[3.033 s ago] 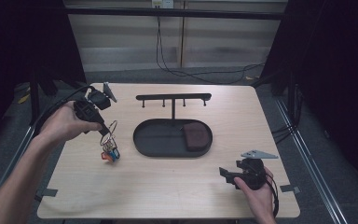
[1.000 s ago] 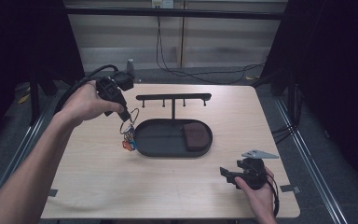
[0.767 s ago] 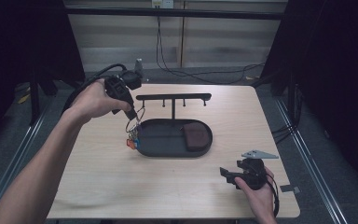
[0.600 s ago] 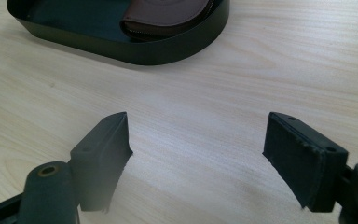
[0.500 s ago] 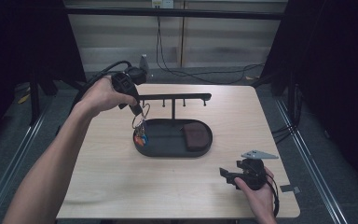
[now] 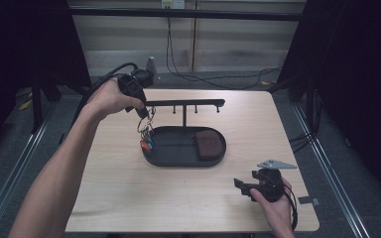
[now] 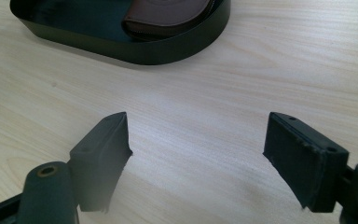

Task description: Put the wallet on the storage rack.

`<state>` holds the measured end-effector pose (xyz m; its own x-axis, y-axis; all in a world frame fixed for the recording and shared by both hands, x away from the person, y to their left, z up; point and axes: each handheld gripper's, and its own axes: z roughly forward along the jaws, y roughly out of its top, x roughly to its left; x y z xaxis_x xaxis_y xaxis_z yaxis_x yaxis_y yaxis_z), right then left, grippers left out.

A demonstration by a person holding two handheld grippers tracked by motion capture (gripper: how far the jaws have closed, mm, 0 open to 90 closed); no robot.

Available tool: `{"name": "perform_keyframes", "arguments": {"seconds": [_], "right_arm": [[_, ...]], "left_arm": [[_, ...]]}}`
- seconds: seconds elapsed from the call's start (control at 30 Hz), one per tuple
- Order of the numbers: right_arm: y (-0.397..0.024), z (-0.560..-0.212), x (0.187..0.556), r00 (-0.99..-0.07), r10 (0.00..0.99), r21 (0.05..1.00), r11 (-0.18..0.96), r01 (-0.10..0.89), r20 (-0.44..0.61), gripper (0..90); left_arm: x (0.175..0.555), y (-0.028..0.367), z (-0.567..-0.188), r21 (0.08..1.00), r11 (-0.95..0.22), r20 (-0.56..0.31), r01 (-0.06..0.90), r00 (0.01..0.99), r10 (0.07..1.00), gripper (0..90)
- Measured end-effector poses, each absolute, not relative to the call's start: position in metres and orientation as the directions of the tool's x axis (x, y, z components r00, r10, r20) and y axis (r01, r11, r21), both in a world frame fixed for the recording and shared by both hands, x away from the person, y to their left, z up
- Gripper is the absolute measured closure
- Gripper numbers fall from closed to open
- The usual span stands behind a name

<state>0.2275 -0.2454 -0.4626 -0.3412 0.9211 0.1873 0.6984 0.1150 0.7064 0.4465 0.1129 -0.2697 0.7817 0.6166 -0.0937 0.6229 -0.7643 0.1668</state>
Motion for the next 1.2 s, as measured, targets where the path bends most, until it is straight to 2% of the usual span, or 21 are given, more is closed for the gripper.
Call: {"name": "perform_keyframes", "arguments": {"seconds": [0.67, 1.0, 1.2], "right_arm": [[-0.252, -0.463, 0.226, -0.331, 0.922, 0.711, 0.093, 0.697, 0.203, 22.4], [-0.254, -0.463, 0.225, -0.327, 0.923, 0.710, 0.092, 0.699, 0.202, 22.4], [-0.252, -0.462, 0.225, -0.332, 0.922, 0.712, 0.096, 0.696, 0.199, 22.4]], "left_arm": [[0.466, 0.114, -0.290, 0.139, -0.743, -0.045, 0.655, 0.754, 0.656, 85.6], [0.467, 0.113, -0.292, 0.155, -0.725, -0.045, 0.671, 0.738, 0.673, 85.1], [0.465, 0.114, -0.292, 0.151, -0.718, -0.028, 0.680, 0.729, 0.684, 81.5]]}}
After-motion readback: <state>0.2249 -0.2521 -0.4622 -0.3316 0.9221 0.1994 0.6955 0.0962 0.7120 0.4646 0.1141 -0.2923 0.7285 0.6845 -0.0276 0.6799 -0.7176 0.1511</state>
